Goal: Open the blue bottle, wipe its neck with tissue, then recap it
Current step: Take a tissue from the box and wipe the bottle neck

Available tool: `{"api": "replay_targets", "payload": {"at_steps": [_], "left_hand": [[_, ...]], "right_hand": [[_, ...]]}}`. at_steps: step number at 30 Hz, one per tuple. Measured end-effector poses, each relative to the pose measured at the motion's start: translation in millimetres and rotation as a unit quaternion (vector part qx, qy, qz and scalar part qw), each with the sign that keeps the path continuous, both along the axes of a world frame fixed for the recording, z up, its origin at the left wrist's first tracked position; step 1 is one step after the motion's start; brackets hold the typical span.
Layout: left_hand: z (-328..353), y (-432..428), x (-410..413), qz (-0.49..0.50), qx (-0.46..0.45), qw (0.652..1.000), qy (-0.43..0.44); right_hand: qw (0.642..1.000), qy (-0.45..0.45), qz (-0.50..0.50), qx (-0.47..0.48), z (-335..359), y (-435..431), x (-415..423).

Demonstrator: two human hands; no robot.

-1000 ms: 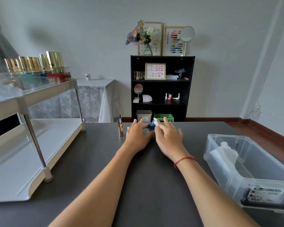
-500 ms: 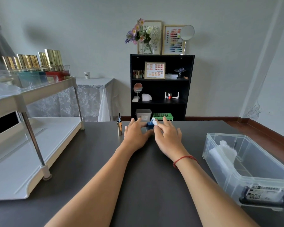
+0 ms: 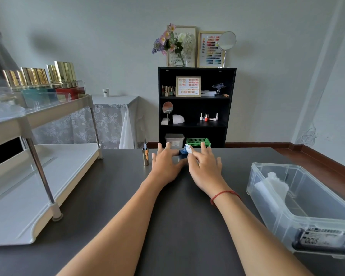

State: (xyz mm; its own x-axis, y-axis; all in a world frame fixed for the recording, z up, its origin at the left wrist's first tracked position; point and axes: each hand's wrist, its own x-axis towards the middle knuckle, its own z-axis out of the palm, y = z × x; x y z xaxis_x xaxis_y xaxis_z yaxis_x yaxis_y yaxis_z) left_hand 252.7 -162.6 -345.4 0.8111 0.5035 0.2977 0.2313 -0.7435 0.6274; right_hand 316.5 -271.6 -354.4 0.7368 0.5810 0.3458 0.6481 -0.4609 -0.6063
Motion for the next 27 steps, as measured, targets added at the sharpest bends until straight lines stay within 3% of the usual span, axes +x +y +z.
{"api": "replay_targets", "payload": {"at_steps": [11,21,27], "left_hand": [[-2.0,1.1,1.9,0.015,0.007,1.0,0.007],[-1.6,-2.1,-4.8,0.019,-0.045,0.998,-0.035],[2.2,-1.1,-7.3,-0.003,0.022,1.0,0.015]], "right_hand": [[1.0,0.007,-0.005,-0.003,-1.2,1.3,2.2],[1.0,0.023,-0.009,-0.006,-1.1,1.2,4.8],[0.999,0.036,-0.007,0.009,2.0,-1.3,3.0]]}}
